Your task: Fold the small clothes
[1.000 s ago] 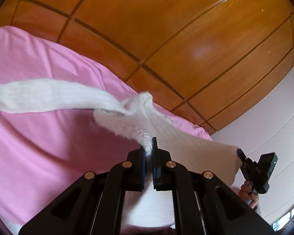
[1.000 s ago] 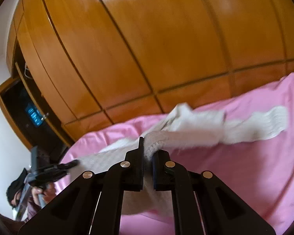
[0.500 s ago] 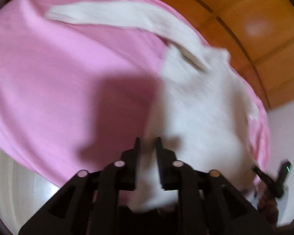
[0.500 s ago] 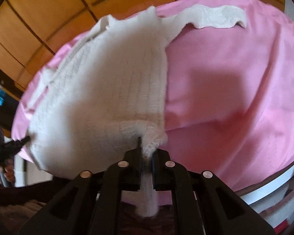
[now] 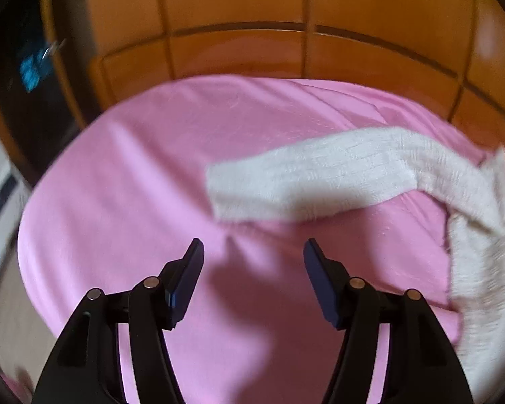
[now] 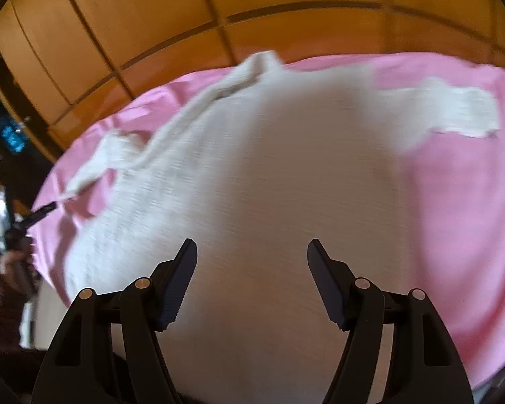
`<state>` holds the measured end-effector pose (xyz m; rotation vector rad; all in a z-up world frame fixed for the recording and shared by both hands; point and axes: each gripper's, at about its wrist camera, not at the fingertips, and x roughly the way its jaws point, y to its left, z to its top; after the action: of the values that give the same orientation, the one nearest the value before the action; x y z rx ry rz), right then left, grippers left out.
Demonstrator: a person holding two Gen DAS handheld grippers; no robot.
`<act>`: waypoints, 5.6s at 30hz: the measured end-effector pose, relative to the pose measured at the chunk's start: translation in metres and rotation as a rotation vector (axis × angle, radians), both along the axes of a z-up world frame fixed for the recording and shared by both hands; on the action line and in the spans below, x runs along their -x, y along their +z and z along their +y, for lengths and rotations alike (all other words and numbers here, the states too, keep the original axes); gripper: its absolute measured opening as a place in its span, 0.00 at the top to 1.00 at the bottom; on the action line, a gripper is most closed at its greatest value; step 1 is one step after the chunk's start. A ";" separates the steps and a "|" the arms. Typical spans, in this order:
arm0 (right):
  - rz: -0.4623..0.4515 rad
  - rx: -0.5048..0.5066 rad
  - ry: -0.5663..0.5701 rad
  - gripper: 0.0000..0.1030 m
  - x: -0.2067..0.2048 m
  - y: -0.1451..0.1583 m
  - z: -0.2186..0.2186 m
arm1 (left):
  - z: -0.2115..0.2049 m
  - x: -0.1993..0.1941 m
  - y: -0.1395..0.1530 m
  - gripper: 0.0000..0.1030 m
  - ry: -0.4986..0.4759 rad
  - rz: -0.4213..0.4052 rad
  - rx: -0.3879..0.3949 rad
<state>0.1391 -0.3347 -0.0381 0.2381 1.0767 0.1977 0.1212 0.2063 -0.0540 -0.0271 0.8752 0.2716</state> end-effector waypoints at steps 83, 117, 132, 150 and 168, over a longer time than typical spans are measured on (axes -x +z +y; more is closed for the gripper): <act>0.067 -0.023 0.389 0.33 -0.068 -0.057 0.216 | 0.193 -0.019 -0.015 0.85 0.580 0.090 0.224; 0.116 0.019 -0.063 0.90 0.125 0.005 -0.082 | -0.113 0.095 -0.053 0.95 -0.350 0.220 0.590; -0.033 -0.080 -0.535 0.40 0.035 0.009 -0.248 | -0.160 0.042 -0.008 0.38 -0.295 0.075 0.480; -0.171 -0.506 -1.025 0.94 -0.086 -0.037 -0.403 | -0.220 0.010 -0.027 0.33 -0.328 0.214 0.433; -0.064 -0.078 -1.062 0.44 0.044 -0.017 -0.399 | -0.243 0.016 -0.026 0.30 -0.458 0.206 0.436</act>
<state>0.0950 -0.7342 -0.0547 0.8281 0.7611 -0.7013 0.1053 -0.0372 -0.0796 -0.2039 1.1047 -0.3536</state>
